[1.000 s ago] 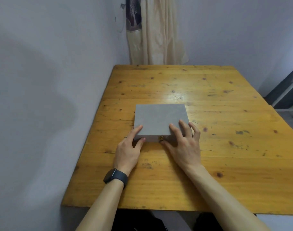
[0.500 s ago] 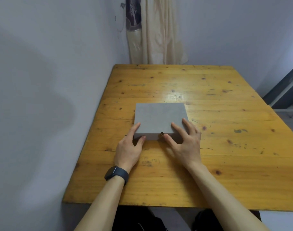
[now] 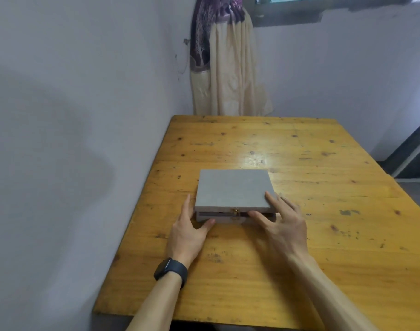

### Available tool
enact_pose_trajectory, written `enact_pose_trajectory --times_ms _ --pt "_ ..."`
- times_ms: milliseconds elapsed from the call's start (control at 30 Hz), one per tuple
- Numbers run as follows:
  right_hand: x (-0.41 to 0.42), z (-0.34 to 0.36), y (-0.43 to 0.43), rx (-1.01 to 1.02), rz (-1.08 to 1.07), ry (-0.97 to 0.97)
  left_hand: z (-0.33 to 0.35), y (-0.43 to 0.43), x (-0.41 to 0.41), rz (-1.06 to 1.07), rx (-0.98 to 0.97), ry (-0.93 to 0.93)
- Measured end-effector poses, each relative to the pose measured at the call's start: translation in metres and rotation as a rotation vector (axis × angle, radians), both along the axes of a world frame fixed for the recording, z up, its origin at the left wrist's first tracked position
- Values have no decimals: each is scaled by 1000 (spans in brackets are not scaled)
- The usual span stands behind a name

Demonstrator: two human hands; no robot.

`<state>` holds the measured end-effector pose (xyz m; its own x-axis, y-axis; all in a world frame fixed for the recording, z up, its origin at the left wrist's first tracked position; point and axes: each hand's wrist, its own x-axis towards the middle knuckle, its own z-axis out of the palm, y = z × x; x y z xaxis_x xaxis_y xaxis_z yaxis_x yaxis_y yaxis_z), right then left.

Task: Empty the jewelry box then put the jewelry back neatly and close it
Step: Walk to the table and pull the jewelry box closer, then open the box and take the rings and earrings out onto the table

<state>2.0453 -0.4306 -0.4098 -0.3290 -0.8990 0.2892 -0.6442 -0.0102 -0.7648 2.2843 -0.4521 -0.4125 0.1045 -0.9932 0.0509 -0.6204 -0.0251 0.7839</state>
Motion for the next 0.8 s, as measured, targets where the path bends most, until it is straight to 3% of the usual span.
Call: enact_pose_trajectory --times_ms 267,467,600,800 --pt "0 47 -35 -150 -56 -4 3 -6 -6 51 -42 -5" --pt "-7 62 -94 -100 -78 -171 14 -43 3 -67 28 -102" --pt "-15 54 -126 104 45 -310 18 -68 4 -99 54 -165" --pt "-22 43 -143 99 46 -280 0 -80 -1 -52 33 -299"
